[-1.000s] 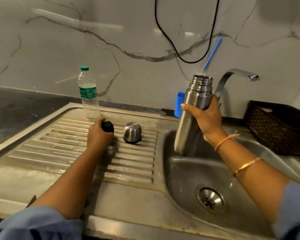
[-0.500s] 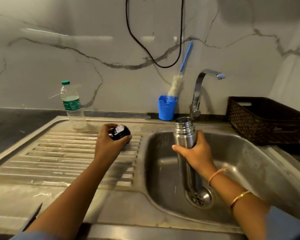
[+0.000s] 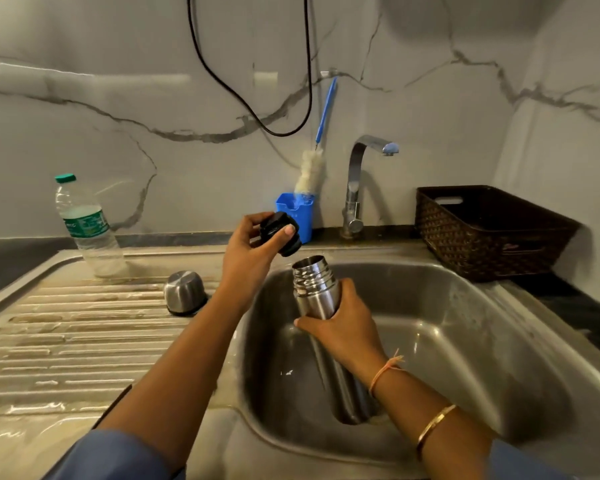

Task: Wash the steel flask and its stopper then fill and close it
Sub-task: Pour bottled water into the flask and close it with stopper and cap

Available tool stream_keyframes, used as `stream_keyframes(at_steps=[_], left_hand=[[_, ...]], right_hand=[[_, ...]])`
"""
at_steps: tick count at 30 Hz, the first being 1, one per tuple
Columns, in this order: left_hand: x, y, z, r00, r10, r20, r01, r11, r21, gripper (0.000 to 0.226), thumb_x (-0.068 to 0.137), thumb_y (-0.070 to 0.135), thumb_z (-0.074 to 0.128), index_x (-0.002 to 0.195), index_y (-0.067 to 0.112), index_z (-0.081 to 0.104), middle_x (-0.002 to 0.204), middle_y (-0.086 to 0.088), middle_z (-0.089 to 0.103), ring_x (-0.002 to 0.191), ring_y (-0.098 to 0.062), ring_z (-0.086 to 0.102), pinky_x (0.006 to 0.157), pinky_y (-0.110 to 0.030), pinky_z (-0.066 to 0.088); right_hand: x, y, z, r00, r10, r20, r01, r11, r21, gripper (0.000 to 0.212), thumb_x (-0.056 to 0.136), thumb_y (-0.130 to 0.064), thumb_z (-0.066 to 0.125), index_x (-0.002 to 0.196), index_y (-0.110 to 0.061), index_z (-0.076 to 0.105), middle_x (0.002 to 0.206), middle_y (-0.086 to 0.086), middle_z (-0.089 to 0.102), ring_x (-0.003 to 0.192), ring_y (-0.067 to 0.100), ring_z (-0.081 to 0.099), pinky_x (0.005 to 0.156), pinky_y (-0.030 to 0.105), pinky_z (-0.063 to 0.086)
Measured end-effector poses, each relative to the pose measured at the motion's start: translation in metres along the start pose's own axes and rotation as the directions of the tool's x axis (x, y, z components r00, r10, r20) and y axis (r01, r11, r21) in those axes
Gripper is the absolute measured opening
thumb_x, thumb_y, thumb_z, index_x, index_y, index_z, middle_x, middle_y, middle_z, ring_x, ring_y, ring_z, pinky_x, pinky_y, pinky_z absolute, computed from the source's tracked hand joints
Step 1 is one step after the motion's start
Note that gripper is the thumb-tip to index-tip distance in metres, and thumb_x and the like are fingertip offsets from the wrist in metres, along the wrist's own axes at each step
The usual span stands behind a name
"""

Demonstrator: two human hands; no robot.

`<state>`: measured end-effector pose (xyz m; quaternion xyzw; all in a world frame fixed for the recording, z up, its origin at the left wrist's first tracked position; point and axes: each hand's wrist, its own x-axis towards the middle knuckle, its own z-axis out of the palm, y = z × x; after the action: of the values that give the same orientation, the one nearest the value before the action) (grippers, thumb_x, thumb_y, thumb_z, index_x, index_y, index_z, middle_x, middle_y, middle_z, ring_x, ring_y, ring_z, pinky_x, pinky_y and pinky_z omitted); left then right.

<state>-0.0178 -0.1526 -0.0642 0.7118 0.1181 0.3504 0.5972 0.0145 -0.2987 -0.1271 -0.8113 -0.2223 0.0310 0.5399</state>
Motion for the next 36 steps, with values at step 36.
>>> stream_keyframes(at_steps=[36], left_hand=[[-0.018, 0.024, 0.007, 0.790, -0.081, 0.607, 0.241, 0.952, -0.187, 0.048, 0.054, 0.016, 0.080, 0.096, 0.023, 0.058, 0.094, -0.005, 0.061, 0.081, -0.015, 0.064, 0.069, -0.025, 0.053]], right_hand=[[0.001, -0.010, -0.014, 0.951, -0.194, 0.243, 0.121, 0.951, 0.286, 0.079, 0.047, -0.036, 0.085, 0.117, -0.024, 0.052, 0.109, -0.001, 0.066, 0.099, 0.015, 0.065, 0.089, 0.040, 0.054]])
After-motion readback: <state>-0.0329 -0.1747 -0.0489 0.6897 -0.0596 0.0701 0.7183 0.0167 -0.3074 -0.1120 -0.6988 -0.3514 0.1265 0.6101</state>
